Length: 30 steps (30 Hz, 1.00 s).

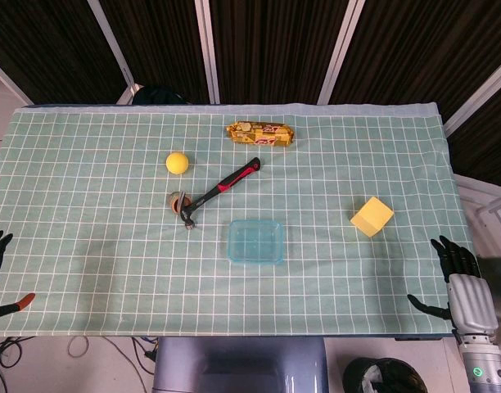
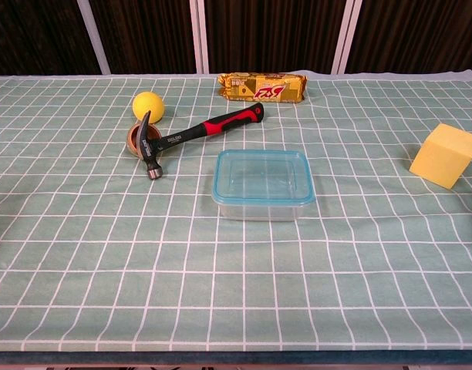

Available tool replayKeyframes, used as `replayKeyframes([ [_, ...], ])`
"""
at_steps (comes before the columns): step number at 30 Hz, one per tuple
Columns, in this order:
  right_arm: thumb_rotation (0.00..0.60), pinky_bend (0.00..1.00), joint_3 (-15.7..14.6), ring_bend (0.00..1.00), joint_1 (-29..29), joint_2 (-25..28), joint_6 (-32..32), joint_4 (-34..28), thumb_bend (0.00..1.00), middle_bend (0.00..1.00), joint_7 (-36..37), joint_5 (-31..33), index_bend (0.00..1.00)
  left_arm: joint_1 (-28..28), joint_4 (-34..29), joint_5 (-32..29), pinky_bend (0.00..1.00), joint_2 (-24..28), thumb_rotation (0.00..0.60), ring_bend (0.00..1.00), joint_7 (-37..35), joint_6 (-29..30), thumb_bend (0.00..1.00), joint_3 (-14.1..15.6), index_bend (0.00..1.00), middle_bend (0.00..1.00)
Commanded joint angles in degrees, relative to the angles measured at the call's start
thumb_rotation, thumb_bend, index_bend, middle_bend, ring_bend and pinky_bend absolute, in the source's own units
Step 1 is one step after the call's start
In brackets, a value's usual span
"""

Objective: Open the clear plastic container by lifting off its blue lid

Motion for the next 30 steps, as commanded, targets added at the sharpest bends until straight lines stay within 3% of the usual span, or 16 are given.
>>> replayKeyframes([
  [1,0.600,0.00,0.01,0.00,-0.01,0.02,-0.02,-0.04,0.24,0.00,-0.05,0.07,0.00,0.00,-0.03,-0.01,0.05,0.00,0.600,0.00,0.02,-0.01,0.00,0.02,0.00,0.00],
  [17,0.600,0.00,0.02,0.00,0.06,-0.19,-0.50,-0.46,0.24,0.00,-0.28,0.70,0.00,-0.95,-4.24,1.90,0.05,0.67,0.600,0.00,2.38,-1.09,0.00,0.69,0.00,0.00],
  [23,0.600,0.00,0.54,0.00,0.58,-1.41,-1.47,0.61,0.24,0.00,-1.35,2.24,0.00,-6.78,-11.28,-1.91,0.05,0.63,0.600,0.00,9.42,-7.53,0.00,-2.98,0.00,0.00],
  [30,0.600,0.00,0.99,0.00,0.59,-1.99,-1.17,0.88,0.24,0.00,-1.73,2.87,0.00,-17.35,-16.61,-14.70,0.05,-4.92,0.600,0.00,19.80,-17.99,0.00,-9.29,0.00,0.00],
])
